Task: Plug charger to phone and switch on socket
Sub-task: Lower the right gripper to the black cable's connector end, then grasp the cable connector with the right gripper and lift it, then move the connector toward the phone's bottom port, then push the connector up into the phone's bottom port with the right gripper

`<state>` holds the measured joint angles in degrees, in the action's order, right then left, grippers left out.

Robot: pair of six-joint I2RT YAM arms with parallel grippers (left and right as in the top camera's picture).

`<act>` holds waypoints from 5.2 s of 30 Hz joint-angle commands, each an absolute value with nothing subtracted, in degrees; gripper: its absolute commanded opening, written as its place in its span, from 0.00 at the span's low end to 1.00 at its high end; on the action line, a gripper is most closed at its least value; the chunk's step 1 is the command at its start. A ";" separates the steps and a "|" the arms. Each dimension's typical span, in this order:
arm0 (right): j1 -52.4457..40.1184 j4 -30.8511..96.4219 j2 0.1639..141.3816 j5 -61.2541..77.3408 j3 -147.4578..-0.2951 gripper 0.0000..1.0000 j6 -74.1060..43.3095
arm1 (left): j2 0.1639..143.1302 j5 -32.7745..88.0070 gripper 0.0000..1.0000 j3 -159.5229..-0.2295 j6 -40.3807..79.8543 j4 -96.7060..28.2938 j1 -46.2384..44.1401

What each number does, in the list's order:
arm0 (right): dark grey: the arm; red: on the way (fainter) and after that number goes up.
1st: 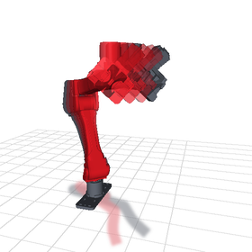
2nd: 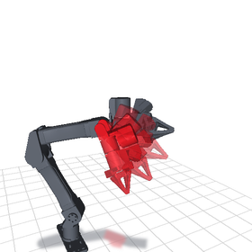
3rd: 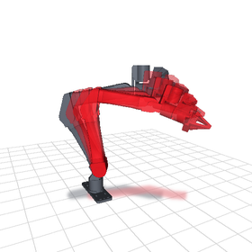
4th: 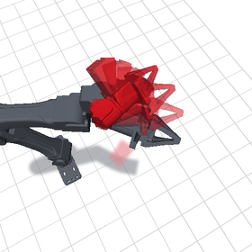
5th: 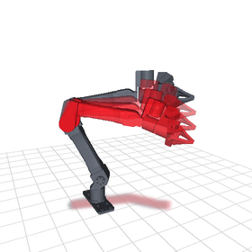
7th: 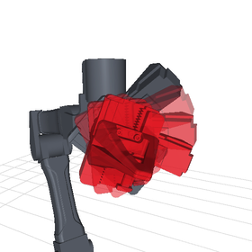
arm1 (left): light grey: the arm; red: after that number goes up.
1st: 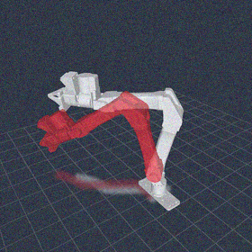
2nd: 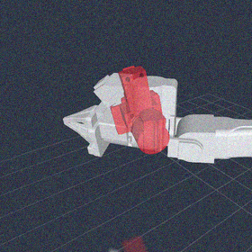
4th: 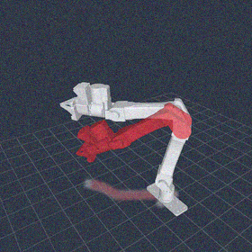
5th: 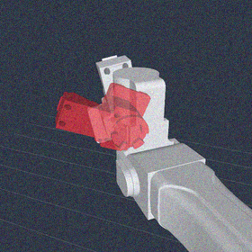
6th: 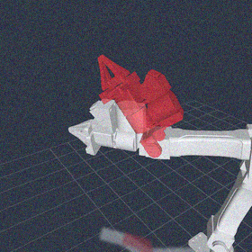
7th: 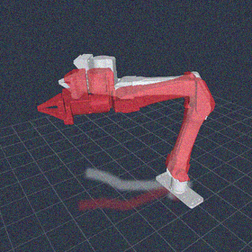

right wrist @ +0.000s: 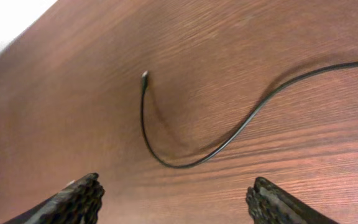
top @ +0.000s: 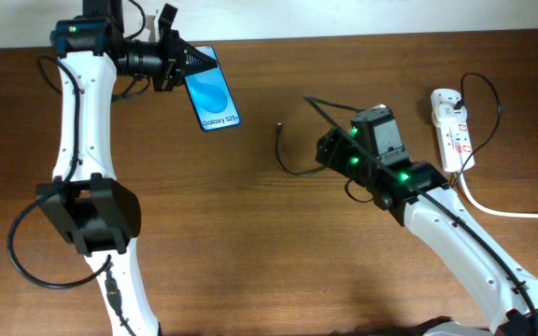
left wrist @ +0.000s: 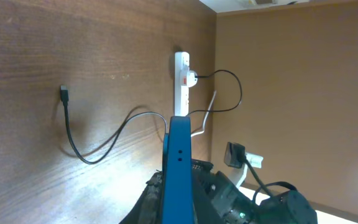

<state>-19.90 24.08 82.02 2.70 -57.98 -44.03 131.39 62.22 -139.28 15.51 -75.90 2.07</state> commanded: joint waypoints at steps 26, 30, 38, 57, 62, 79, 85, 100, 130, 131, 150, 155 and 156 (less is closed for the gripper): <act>-18.65 35.99 124.11 25.63 -96.55 0.37 -27.05 | 131.26 65.39 0.00 -139.65 11.86 -75.57 1.87; -18.85 35.03 126.89 26.55 -96.55 0.36 -27.03 | 131.26 65.34 0.00 -139.65 11.86 -75.57 1.87; -19.62 31.24 130.08 27.03 -96.55 0.35 -27.05 | 131.26 65.14 0.00 -139.65 11.88 -75.55 1.87; -19.88 25.50 136.29 29.74 -96.55 0.30 -32.69 | 131.26 65.17 0.00 -139.65 11.88 -75.59 1.87; -19.86 25.52 136.46 29.80 -96.55 0.21 -32.69 | 131.26 65.14 0.00 -139.65 11.88 -75.57 1.87; -17.87 35.27 118.76 38.83 -96.57 0.04 -16.56 | 131.26 67.33 0.00 -139.65 11.88 -75.48 1.85; -17.65 41.95 103.11 38.83 -96.57 0.04 -13.78 | 131.26 68.23 0.00 -139.65 11.84 -75.44 1.87; -18.37 46.76 91.31 50.63 -92.03 0.04 -16.84 | 131.26 77.45 0.00 -139.65 19.97 -62.41 -0.97; -21.80 12.56 90.37 60.64 -79.75 0.04 -44.01 | 131.26 81.65 0.00 -139.65 46.92 -44.12 -0.97; -21.80 12.56 90.37 60.64 -79.75 0.04 -44.01 | 131.26 82.13 0.00 -139.65 46.89 -43.90 -0.97; -21.74 10.44 90.37 59.72 -79.75 0.04 -44.01 | 131.26 83.66 0.00 -139.65 46.89 -42.28 -1.54; -21.76 10.57 90.48 59.33 -79.75 0.04 -43.92 | 131.26 82.26 0.00 -139.65 48.25 -42.30 -2.04; -21.76 10.68 90.48 59.33 -79.75 0.04 -43.81 | 131.26 82.19 0.00 -139.65 48.58 -42.30 -2.04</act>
<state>-21.50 10.70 92.18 59.46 -79.75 -43.97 131.39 81.84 -139.28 46.50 -42.59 -1.69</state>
